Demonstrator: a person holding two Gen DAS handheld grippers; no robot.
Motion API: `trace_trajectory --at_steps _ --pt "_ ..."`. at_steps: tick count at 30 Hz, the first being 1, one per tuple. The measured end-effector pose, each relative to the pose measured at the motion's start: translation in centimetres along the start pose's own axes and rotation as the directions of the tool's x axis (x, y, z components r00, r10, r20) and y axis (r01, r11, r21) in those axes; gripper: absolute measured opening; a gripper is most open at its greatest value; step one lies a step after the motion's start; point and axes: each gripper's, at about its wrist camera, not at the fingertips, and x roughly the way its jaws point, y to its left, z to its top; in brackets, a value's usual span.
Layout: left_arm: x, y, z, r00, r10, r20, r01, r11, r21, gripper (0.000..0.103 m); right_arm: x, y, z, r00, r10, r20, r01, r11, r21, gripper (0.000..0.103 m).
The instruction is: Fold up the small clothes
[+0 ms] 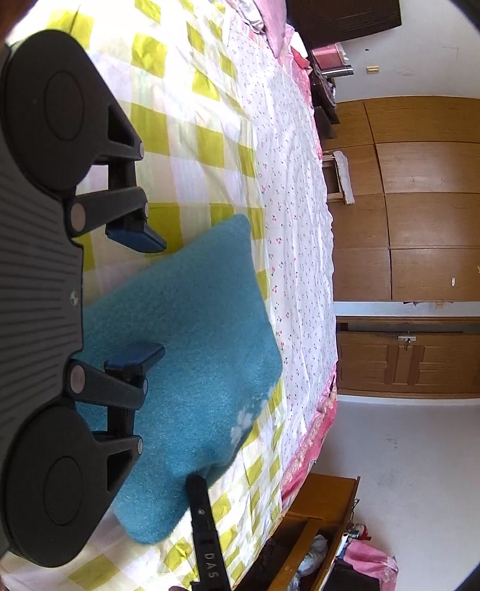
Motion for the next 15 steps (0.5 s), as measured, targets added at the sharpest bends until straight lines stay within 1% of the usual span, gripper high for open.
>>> trace_trajectory --at_steps 2,3,4,6,8,9,11,13,15 --pt "0.0 0.8 -0.5 1.000 -0.020 -0.015 0.020 0.999 -0.033 0.062 -0.3 -0.5 0.3 0.999 -0.022 0.027 0.021 0.999 0.027 0.034" --pt "0.2 1.1 -0.5 0.999 -0.028 -0.020 0.027 0.998 -0.053 0.063 -0.2 -0.8 0.5 0.999 -0.037 0.030 0.036 0.999 0.033 0.055" --pt "0.4 1.3 -0.5 0.999 -0.037 -0.024 0.035 0.997 -0.073 0.064 0.1 -0.9 0.6 0.998 -0.049 0.027 0.048 0.998 0.034 0.062" --pt "0.9 1.8 -0.4 0.998 -0.060 -0.031 0.056 0.991 -0.122 0.064 1.1 -0.9 0.6 0.999 -0.054 0.006 0.054 0.998 0.018 0.063" --pt "1.3 2.1 -0.3 0.997 -0.075 -0.030 0.070 0.986 -0.154 0.064 2.5 -1.1 0.4 0.996 -0.089 -0.020 0.090 0.996 0.001 0.068" --pt "1.7 2.2 -0.2 0.996 -0.089 -0.033 0.082 0.983 -0.165 0.064 3.2 -1.4 0.4 0.996 -0.081 -0.037 0.081 0.997 0.016 0.070" --pt "2.6 2.5 -0.1 0.993 -0.110 -0.043 0.101 0.979 -0.177 0.066 4.5 -2.4 0.2 0.997 -0.036 -0.062 0.042 0.994 0.097 0.070" --pt "3.6 2.9 0.0 0.991 -0.127 -0.049 0.115 0.974 -0.197 0.071 5.3 -2.9 -0.2 0.998 -0.003 -0.063 0.012 0.989 0.145 0.073" --pt "4.4 3.3 0.0 0.985 -0.163 -0.063 0.144 0.963 -0.229 0.072 5.8 -3.6 -0.5 0.997 0.029 -0.067 -0.015 0.980 0.197 0.072"
